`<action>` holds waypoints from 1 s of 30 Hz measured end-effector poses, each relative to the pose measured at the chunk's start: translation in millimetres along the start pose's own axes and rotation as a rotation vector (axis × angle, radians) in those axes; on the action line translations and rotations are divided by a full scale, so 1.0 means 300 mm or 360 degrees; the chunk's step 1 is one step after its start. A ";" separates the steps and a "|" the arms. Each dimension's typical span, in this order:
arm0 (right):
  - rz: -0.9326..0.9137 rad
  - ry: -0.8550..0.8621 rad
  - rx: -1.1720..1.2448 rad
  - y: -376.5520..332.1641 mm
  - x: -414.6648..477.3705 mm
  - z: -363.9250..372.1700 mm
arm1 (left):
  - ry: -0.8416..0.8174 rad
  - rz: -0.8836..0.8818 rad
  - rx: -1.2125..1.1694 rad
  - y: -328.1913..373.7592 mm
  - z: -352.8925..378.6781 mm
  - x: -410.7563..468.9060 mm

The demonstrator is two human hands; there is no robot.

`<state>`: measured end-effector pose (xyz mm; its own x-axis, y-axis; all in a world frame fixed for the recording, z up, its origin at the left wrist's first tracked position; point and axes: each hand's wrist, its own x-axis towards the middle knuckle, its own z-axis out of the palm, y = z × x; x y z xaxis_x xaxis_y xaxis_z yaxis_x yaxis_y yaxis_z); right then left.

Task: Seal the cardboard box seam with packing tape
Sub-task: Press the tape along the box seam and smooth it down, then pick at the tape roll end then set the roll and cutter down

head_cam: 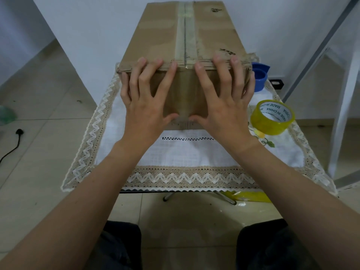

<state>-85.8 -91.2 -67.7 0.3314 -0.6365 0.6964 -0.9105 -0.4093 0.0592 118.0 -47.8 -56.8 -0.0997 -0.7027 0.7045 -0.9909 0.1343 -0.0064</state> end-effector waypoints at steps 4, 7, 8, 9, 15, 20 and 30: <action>-0.0027 -0.0038 0.0149 0.004 -0.001 -0.031 | 0.0026 0.0002 -0.0035 0.002 -0.020 -0.007; -0.0079 0.0173 0.0617 0.040 -0.009 -0.069 | 0.0160 -0.0137 -0.0235 0.057 -0.039 0.007; -0.0094 0.0272 0.0739 0.058 -0.014 -0.085 | 0.0209 -0.0182 -0.0299 0.086 -0.048 0.014; -0.0094 0.0348 0.0795 0.077 -0.019 -0.100 | 0.0266 -0.0202 -0.0362 0.118 -0.056 0.022; 0.0400 -0.0155 0.0427 0.234 -0.044 -0.115 | 0.0220 -0.0085 -0.0769 0.252 -0.066 0.045; 0.0754 -0.0838 0.0147 0.338 -0.098 -0.115 | -0.0124 -0.0212 -0.1009 0.321 -0.037 0.036; 0.0797 -0.0220 0.0842 0.263 -0.100 -0.241 | -0.0794 -0.0908 -0.1761 0.405 -0.071 0.008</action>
<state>-185.6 -57.1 -32.3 -0.0324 -0.8919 0.4511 -0.7316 -0.2864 -0.6187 -0.8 -18.3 -40.9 0.0433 -0.9957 0.0823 -0.3349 0.0631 0.9401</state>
